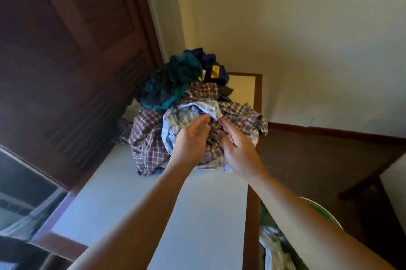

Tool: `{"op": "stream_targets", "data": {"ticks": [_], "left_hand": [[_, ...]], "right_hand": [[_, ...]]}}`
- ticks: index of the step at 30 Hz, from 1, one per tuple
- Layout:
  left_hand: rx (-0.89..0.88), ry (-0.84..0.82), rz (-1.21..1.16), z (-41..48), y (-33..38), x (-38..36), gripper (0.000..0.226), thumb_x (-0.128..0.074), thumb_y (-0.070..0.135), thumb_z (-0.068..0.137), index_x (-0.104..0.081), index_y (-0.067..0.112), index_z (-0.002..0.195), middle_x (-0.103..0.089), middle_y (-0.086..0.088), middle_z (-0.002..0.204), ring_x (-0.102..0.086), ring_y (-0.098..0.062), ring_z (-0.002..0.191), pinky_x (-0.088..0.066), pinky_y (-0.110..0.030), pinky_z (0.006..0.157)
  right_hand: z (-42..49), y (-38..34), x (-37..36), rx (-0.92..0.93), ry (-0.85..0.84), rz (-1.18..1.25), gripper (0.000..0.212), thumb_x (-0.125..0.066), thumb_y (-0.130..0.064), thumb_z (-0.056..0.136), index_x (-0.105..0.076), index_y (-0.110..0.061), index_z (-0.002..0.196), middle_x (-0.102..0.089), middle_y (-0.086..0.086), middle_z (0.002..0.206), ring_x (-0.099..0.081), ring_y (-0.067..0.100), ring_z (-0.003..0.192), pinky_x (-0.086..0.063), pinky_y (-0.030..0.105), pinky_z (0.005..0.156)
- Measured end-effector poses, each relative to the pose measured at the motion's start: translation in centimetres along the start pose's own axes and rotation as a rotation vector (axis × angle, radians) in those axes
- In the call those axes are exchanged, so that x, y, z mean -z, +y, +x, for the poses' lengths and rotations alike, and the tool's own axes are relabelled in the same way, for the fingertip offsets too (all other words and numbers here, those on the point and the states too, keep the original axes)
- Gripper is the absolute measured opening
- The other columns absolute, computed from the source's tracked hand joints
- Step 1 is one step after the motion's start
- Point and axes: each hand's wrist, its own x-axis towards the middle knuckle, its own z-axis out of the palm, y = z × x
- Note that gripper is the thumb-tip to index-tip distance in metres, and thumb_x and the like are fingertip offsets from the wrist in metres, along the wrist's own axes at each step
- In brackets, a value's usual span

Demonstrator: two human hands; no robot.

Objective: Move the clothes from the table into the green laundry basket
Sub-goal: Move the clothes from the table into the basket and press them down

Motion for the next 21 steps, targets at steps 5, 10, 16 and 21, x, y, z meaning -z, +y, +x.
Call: {"op": "stream_targets", "data": {"ticks": [5, 10, 16, 21], "left_hand": [[-0.086, 0.029, 0.052, 9.2, 0.5, 6.6, 0.040, -0.054, 0.028, 0.108, -0.059, 0.025, 0.148, -0.067, 0.016, 0.138, -0.058, 0.006, 0.126, -0.047, -0.021, 0.110], [-0.158, 0.050, 0.151, 17.8, -0.4, 10.6, 0.041, -0.052, 0.028, 0.109, -0.056, 0.025, 0.150, -0.058, 0.009, 0.148, -0.054, -0.001, 0.129, -0.039, 0.000, 0.089], [-0.293, 0.122, 0.296, 26.5, -2.4, 12.2, 0.039, -0.057, 0.028, 0.106, -0.059, 0.020, 0.145, -0.057, 0.001, 0.146, -0.047, -0.020, 0.140, -0.045, -0.039, 0.113], [-0.276, 0.060, 0.362, 31.1, -3.0, 11.7, 0.051, -0.062, 0.042, 0.102, -0.052, 0.025, 0.149, -0.049, 0.002, 0.152, -0.036, -0.021, 0.146, -0.037, -0.052, 0.118]], "right_hand": [[10.6, -3.4, -4.9, 0.010, 0.060, -0.021, 0.047, -0.043, -0.024, 0.110, -0.041, -0.020, 0.157, -0.045, -0.005, 0.159, -0.040, 0.006, 0.145, -0.029, 0.016, 0.114], [20.8, -4.4, -7.3, -0.005, 0.122, -0.072, 0.051, -0.042, -0.035, 0.110, -0.038, -0.022, 0.159, -0.045, -0.006, 0.160, -0.042, 0.010, 0.146, -0.037, 0.034, 0.121], [30.9, -3.3, -8.0, 0.011, 0.174, -0.222, 0.054, -0.042, -0.042, 0.109, -0.039, -0.019, 0.158, -0.045, -0.002, 0.160, -0.042, 0.016, 0.147, -0.037, 0.039, 0.121], [37.6, -1.8, -7.8, -0.073, 0.263, -0.223, 0.054, -0.039, -0.041, 0.110, -0.039, -0.015, 0.158, -0.043, 0.004, 0.161, -0.040, 0.022, 0.149, -0.035, 0.043, 0.121]]}}
